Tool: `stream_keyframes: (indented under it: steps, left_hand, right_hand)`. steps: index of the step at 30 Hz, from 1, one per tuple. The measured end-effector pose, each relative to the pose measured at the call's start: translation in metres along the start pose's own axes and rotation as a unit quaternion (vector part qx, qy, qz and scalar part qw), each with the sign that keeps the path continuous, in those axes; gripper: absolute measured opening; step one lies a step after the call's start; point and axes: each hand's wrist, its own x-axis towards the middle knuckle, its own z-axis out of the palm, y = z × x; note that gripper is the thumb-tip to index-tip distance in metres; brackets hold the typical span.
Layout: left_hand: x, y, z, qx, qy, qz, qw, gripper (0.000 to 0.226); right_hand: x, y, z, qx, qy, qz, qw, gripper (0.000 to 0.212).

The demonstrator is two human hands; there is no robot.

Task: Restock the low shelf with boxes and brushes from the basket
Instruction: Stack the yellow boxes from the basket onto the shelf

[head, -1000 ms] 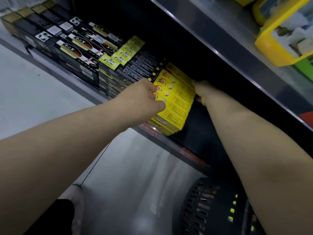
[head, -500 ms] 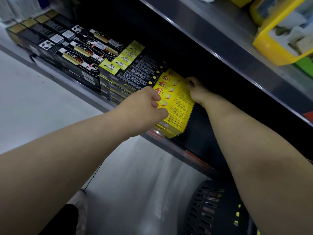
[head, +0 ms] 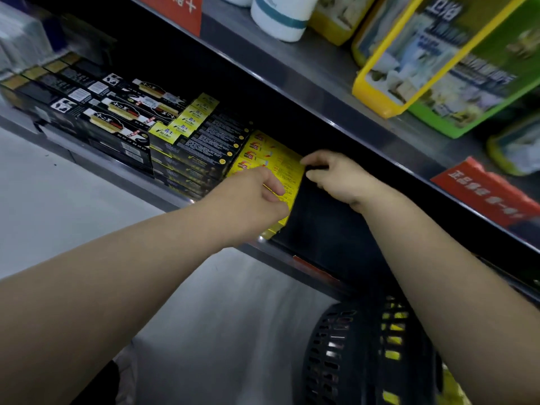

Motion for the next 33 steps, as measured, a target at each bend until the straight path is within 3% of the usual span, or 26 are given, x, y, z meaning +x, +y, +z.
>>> stream_keyframes:
  steps: [2, 6, 11, 14, 17, 19, 22, 26, 29, 33]
  left_hand:
    - [-0.009, 0.011, 0.014, 0.01, -0.019, 0.032, 0.999, 0.017]
    - [-0.033, 0.032, 0.059, 0.063, -0.074, 0.134, 0.986, 0.015]
    - [-0.071, 0.057, 0.118, 0.137, -0.177, 0.27, 0.936, 0.013]
    - [-0.087, 0.07, 0.149, 0.175, -0.234, 0.303, 0.907, 0.012]
    - [-0.098, 0.076, 0.178, 0.211, -0.276, 0.312, 0.884, 0.012]
    - [-0.105, 0.077, 0.195, 0.222, -0.299, 0.311, 0.874, 0.012]
    - [-0.113, 0.078, 0.216, 0.237, -0.325, 0.299, 0.865, 0.012]
    - [-0.119, 0.077, 0.232, 0.247, -0.342, 0.262, 0.868, 0.014]
    - [-0.119, 0.076, 0.239, 0.246, -0.326, 0.189, 0.893, 0.026]
    - [-0.118, 0.077, 0.249, 0.167, -0.267, 0.053, 0.948, 0.048]
  right_hand:
    - [-0.054, 0.001, -0.016, 0.068, 0.004, -0.036, 0.997, 0.019]
    - [-0.157, 0.026, -0.049, 0.13, 0.047, -0.064, 0.988, 0.024]
    - [-0.26, 0.106, -0.058, 0.146, 0.058, 0.021, 0.987, 0.022]
    - [-0.305, 0.169, -0.041, 0.064, -0.009, 0.099, 0.993, 0.018]
    - [-0.329, 0.219, -0.019, -0.022, -0.128, 0.176, 0.976, 0.016]
    - [-0.33, 0.237, -0.004, -0.098, -0.212, 0.199, 0.952, 0.037]
    - [-0.321, 0.245, 0.023, -0.139, -0.252, 0.171, 0.942, 0.065]
    - [-0.311, 0.239, 0.044, -0.209, -0.284, 0.116, 0.929, 0.068]
    - [-0.309, 0.223, 0.011, -0.213, -0.209, 0.112, 0.948, 0.055]
    - [-0.315, 0.193, -0.039, -0.041, 0.001, 0.099, 0.994, 0.03]
